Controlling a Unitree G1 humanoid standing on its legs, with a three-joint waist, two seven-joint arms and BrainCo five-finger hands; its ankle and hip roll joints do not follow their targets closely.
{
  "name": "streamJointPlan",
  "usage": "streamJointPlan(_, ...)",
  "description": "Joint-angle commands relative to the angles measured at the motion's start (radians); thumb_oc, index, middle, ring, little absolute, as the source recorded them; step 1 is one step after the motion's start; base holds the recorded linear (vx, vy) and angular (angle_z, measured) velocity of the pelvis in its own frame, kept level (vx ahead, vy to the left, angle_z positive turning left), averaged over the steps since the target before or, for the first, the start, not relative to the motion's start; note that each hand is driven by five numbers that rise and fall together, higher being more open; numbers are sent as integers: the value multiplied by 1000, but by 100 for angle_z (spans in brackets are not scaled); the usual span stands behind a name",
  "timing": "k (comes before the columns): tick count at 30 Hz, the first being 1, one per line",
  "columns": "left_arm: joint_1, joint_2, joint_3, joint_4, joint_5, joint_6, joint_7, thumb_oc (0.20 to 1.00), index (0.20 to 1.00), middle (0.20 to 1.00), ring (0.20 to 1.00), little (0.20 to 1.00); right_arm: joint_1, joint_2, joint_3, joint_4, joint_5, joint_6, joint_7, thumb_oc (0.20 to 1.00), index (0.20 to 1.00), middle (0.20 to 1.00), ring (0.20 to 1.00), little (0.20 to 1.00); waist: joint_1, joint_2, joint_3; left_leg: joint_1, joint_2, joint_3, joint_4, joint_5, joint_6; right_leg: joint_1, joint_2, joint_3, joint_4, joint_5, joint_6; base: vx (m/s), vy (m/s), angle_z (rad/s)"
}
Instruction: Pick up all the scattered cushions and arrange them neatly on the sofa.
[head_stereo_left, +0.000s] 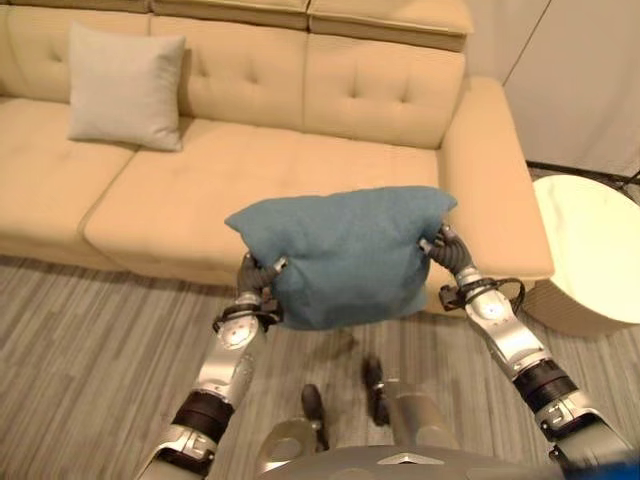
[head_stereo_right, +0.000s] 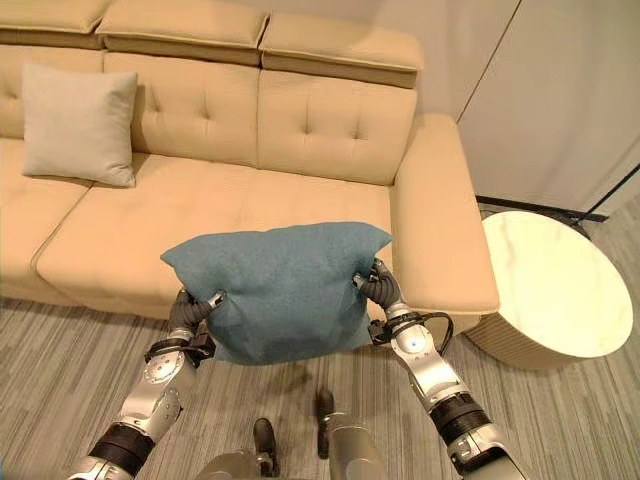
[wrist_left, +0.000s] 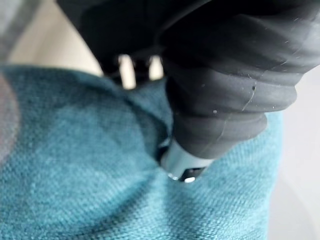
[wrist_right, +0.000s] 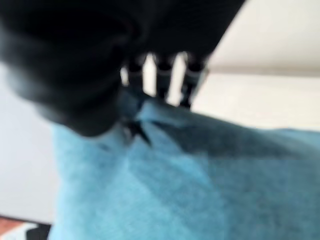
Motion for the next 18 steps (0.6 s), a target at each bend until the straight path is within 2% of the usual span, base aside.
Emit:
streamJointPlan(1,-81,-37,-73,-92,34,-107,-99,200,200,200,200,200,-68,28,-23,-94,19,-111,12,200,200,200,200,200,-10,2,-89,55,-49,-71,122,-108,-83,128,6,-30,-57,102,-10,268,-107,71)
streamJointPlan(2,-86,-52,-81,-90,5,-106,-119,200,200,200,200,200,-49,13,-41,-103,31,-113,10,200,200,200,200,200,-32,-7,-93,14,-8,0,264,-108,-127,166,-30,-78,-61,87,-28,118,-78,81)
streamJointPlan(3,-86,-52,-81,-90,5,-106,-119,200,200,200,200,200,-49,13,-41,-103,31,-113,10,200,200,200,200,200,-34,-5,-93,8,-5,-3,275,-113,-128,166,-28,-82,-61,87,-29,184,-125,93)
streamJointPlan(4,-86,-53,-85,-86,7,-104,-126,200,200,200,200,200,-44,10,-44,-104,34,-112,8,200,200,200,200,200,-37,-8,-92,-12,22,16,354,-99,-150,189,-35,-98,-65,81,-42,175,-122,103)
streamJointPlan(5,-86,-54,-89,-87,-7,-98,-129,200,200,200,200,200,-32,7,-52,-109,47,-113,1,200,200,200,200,200,-34,-18,-88,-34,74,63,436,-69,-170,238,-46,-129,-74,62,-58,176,-120,86)
streamJointPlan(6,-85,-53,-90,-88,-7,-97,-129,200,200,200,200,200,-31,7,-52,-110,47,-113,2,200,200,200,200,200,-34,-18,-87,-35,76,62,440,-71,-171,239,-45,-130,-75,62,-59,168,-91,35)
streamJointPlan(7,-86,-49,-94,-85,-4,-94,-129,200,200,200,200,200,-23,7,-58,-118,52,-109,1,200,200,200,200,200,-27,-20,-86,-56,82,54,433,-60,-169,256,-45,-131,-82,53,-63,156,-53,14)
streamJointPlan(9,-90,-49,-99,-84,-3,-90,-128,200,200,200,200,200,-16,8,-65,-125,53,-110,-1,200,200,200,200,200,-19,-31,-87,-102,81,24,390,-73,-155,282,-55,-136,-104,50,-58,166,-43,6)
streamJointPlan(11,-99,-45,-100,-83,5,-87,-125,200,200,200,200,200,-12,8,-70,-123,50,-113,-5,200,200,200,200,200,-11,-31,-93,-121,86,4,305,-48,-150,296,-50,-130,-122,48,-53,198,23,15)
streamJointPlan(12,-104,-46,-96,-84,5,-92,-118,200,200,200,200,200,-19,13,-66,-119,44,-117,-12,200,200,200,200,200,6,-19,-92,-143,91,-45,192,27,-164,313,-33,-108,-130,41,-51,269,85,10)
streamJointPlan(14,-104,-47,-87,-89,8,-96,-110,200,200,200,200,200,-24,16,-65,-112,39,-117,-15,200,200,200,200,200,19,-8,-87,-160,103,-73,121,87,-179,338,-27,-85,-130,21,-53,218,96,-27)
streamJointPlan(16,-102,-47,-85,-89,7,-96,-111,200,200,200,200,200,-25,16,-64,-113,40,-115,-14,200,200,200,200,200,23,-4,-84,-157,108,-72,112,104,-186,347,-26,-78,-125,14,-54,136,91,-42)
streamJointPlan(17,-95,-48,-78,-93,5,-97,-112,200,200,200,200,200,-25,18,-63,-116,34,-113,-11,200,200,200,200,200,22,3,-90,-133,108,-62,86,85,-176,350,-26,-71,-117,-1,-49,220,161,-24)
streamJointPlan(18,-94,-48,-81,-93,9,-97,-116,200,200,200,200,200,-23,20,-66,-115,27,-113,-8,200,200,200,200,200,20,9,-98,-117,106,-56,67,90,-173,356,-28,-73,-117,-6,-45,255,202,-22)
